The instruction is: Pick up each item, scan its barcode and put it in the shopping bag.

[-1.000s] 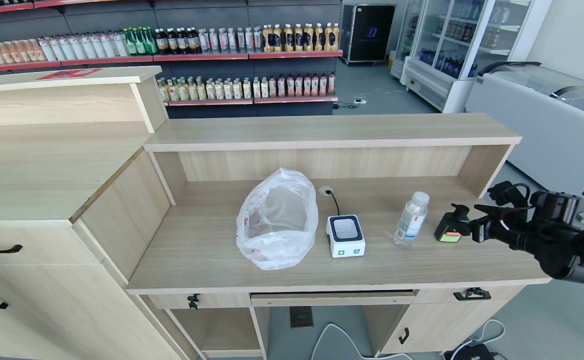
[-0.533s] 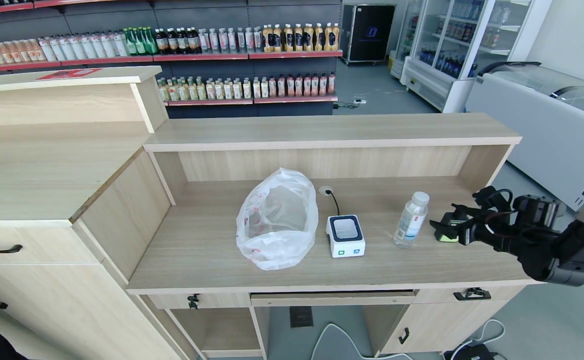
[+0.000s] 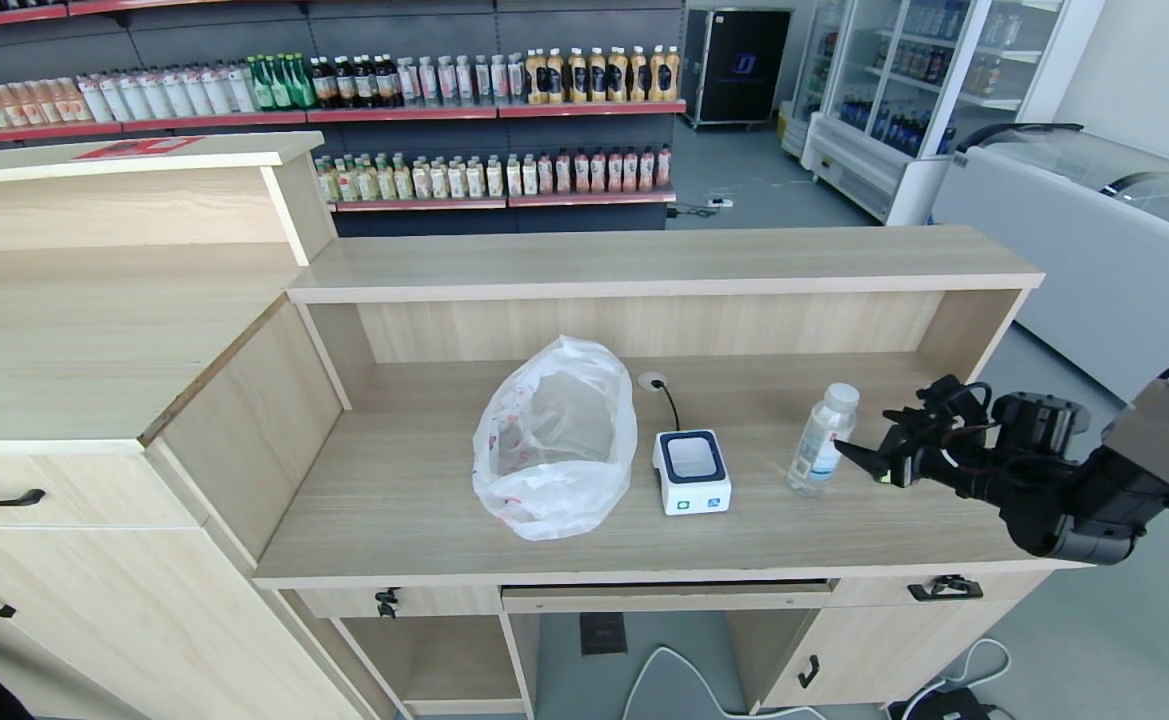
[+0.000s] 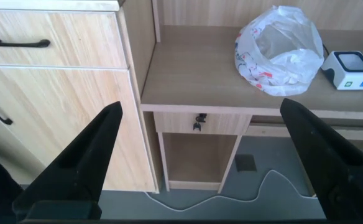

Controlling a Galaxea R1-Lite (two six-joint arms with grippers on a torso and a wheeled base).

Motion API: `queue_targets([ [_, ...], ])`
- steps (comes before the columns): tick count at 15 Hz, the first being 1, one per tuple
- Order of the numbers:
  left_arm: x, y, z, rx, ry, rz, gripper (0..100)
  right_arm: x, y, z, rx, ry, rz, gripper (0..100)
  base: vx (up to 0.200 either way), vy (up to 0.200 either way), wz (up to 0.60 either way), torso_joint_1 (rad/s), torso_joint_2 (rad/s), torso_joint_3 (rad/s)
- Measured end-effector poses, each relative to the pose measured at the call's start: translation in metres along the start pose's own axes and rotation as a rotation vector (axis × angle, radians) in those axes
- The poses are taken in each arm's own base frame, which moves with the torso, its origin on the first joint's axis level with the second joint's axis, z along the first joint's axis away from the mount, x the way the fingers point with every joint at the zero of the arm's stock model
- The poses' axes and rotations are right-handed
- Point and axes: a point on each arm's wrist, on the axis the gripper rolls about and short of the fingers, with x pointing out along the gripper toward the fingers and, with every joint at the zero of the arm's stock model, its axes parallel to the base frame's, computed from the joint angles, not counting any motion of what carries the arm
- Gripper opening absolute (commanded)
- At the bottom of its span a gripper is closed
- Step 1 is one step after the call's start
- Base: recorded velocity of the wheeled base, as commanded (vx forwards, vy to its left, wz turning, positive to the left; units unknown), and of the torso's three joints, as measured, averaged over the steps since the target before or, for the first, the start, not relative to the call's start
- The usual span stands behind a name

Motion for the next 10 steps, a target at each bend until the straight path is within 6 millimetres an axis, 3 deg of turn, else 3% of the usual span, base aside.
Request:
queue_targets([
  [10, 0.0, 0.0, 0.0, 0.0, 0.0, 0.0, 100, 0.041, 0.006, -0.012, 0.003, -0.042, 0.054, 100, 0.0, 0.0, 0.0, 0.0, 0.0, 0.0],
])
